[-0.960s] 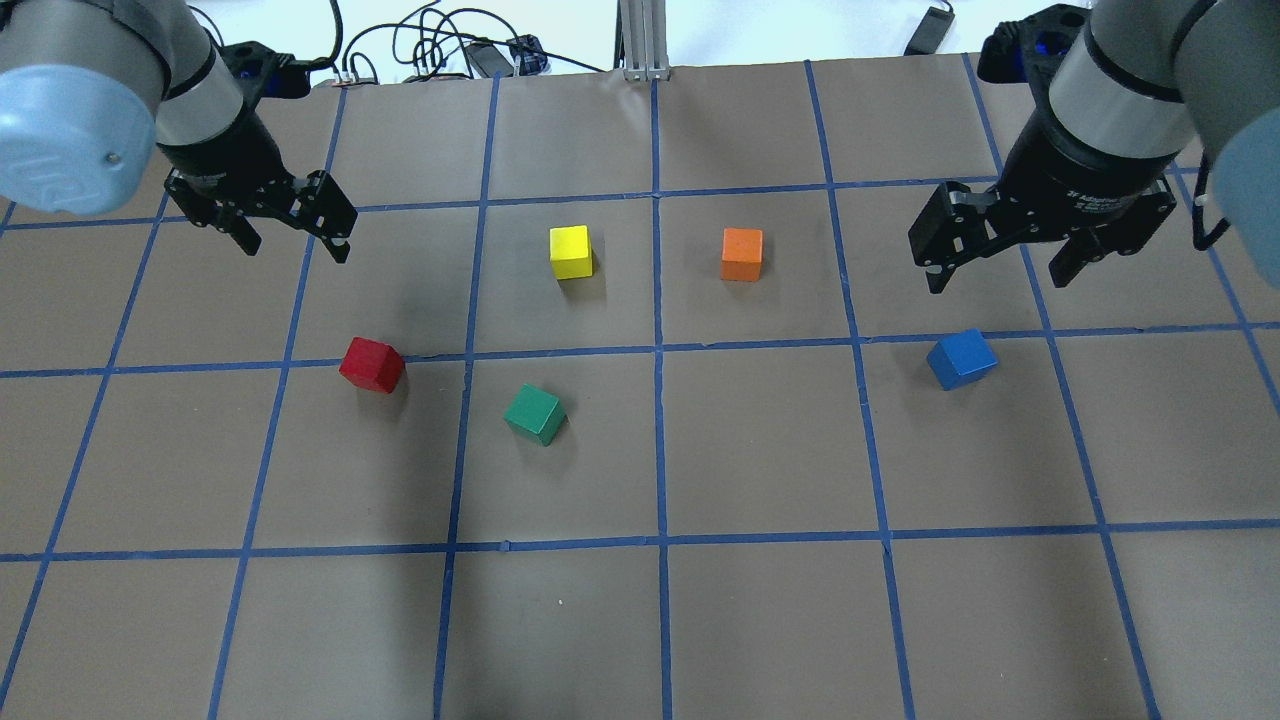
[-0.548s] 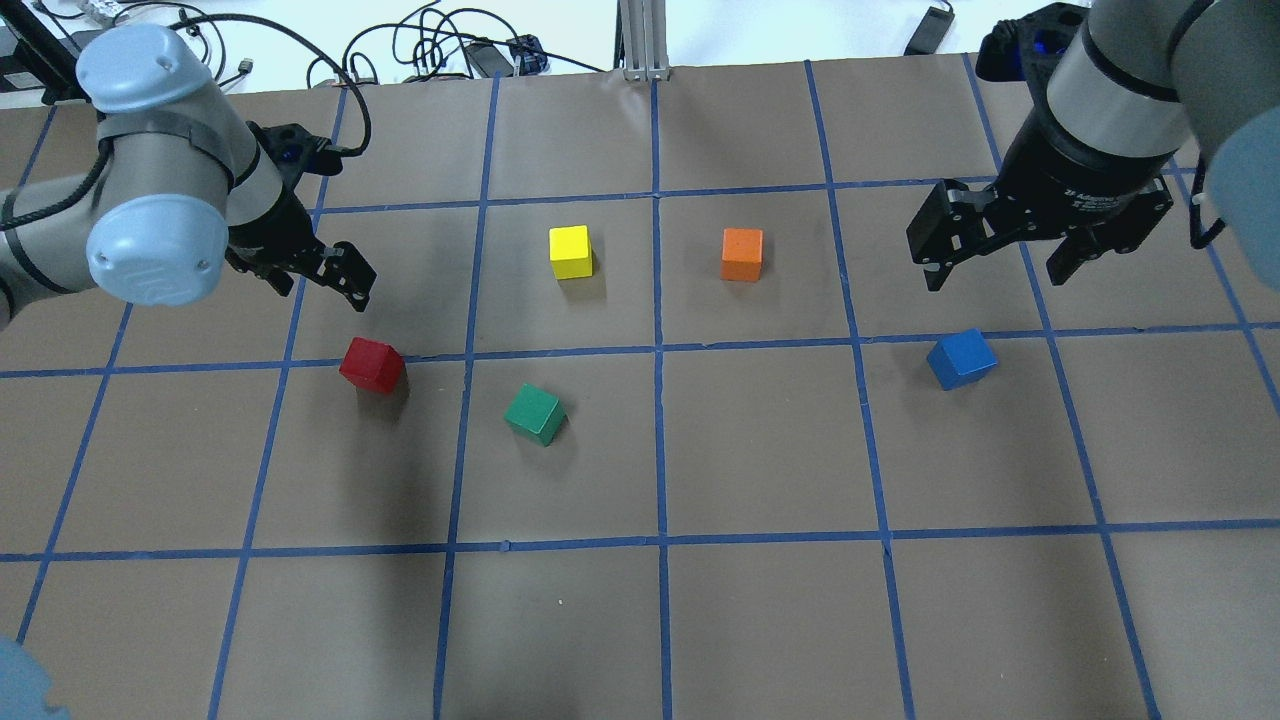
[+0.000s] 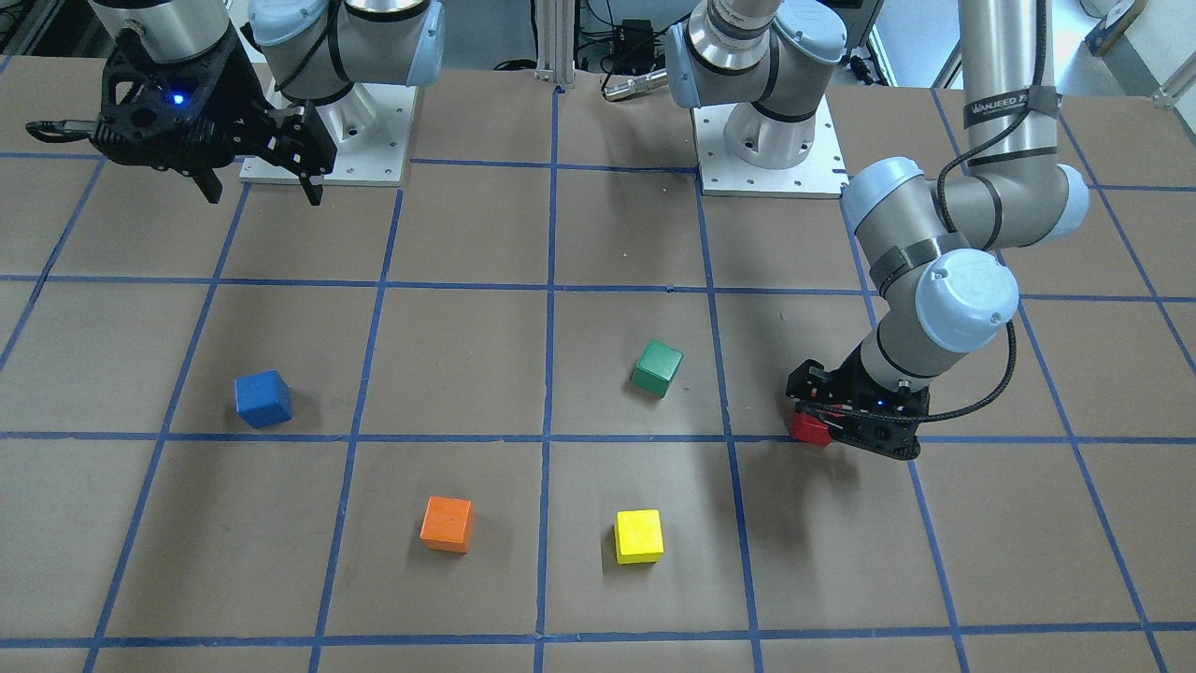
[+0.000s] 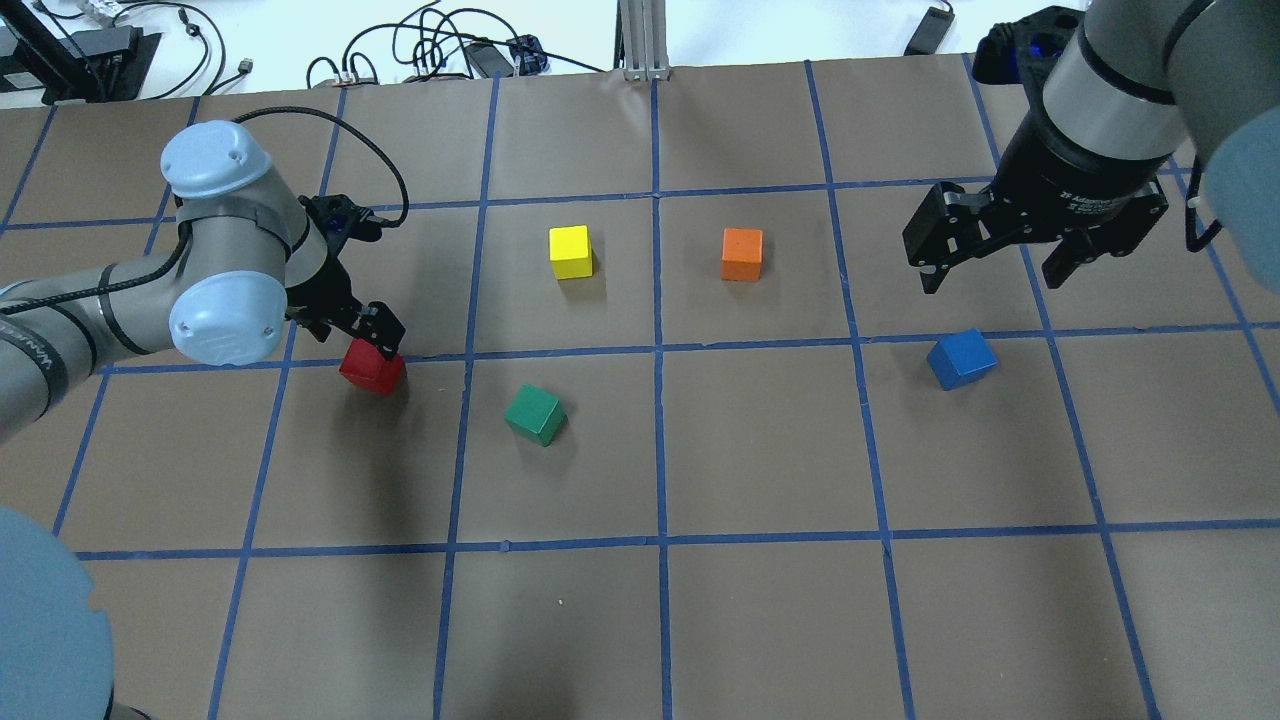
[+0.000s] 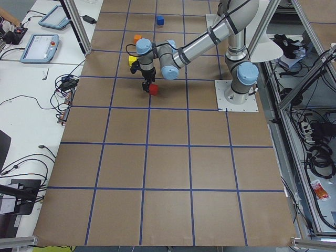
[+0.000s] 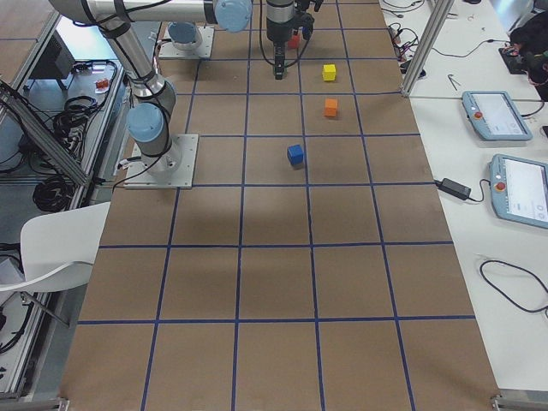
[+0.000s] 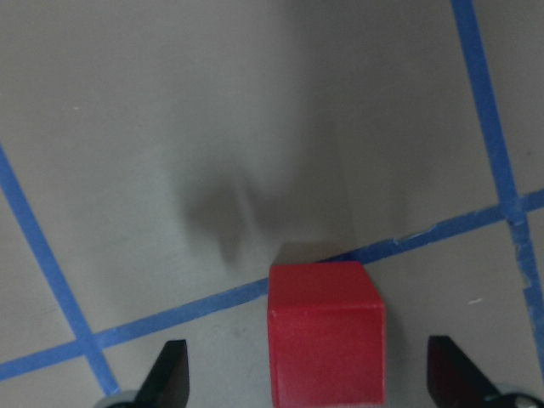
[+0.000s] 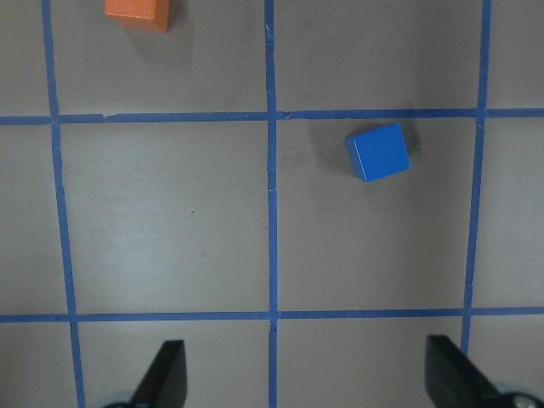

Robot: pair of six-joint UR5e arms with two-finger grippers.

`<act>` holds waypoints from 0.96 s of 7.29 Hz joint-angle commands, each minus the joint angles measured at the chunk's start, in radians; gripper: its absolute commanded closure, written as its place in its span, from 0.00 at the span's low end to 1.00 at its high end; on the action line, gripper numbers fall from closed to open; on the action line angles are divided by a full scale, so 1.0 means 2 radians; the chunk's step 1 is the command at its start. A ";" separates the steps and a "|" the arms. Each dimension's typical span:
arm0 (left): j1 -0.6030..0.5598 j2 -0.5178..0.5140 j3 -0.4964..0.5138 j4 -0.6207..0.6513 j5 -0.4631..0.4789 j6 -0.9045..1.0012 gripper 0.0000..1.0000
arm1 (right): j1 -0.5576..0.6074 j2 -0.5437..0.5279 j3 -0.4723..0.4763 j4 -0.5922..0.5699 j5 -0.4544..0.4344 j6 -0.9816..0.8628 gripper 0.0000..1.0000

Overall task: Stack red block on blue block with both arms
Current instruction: 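Lower the left gripper onto the red cube and close it, then carry the red cube with the left gripper toward the orange cube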

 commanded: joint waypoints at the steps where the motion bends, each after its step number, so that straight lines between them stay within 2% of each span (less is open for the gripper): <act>1: 0.000 -0.009 -0.021 0.043 0.001 0.002 0.30 | 0.000 0.000 -0.001 -0.002 -0.002 0.000 0.00; 2: -0.003 -0.010 -0.015 0.042 0.001 -0.004 0.81 | -0.002 0.000 -0.001 -0.005 -0.002 0.000 0.00; 3: -0.012 0.006 -0.008 0.039 0.001 -0.008 1.00 | -0.002 0.000 0.000 -0.007 -0.002 -0.004 0.00; 4: -0.020 0.014 0.010 0.011 -0.009 -0.052 1.00 | -0.003 0.000 0.000 -0.007 -0.002 -0.005 0.00; 5: -0.049 0.027 0.051 -0.057 -0.016 -0.111 1.00 | -0.003 0.000 -0.005 -0.007 -0.002 0.000 0.00; 6: -0.096 0.017 0.107 -0.114 -0.019 -0.183 1.00 | -0.003 0.000 -0.002 -0.014 -0.002 -0.001 0.00; 7: -0.145 -0.001 0.157 -0.124 -0.030 -0.261 1.00 | -0.003 0.000 0.000 -0.014 -0.002 0.001 0.00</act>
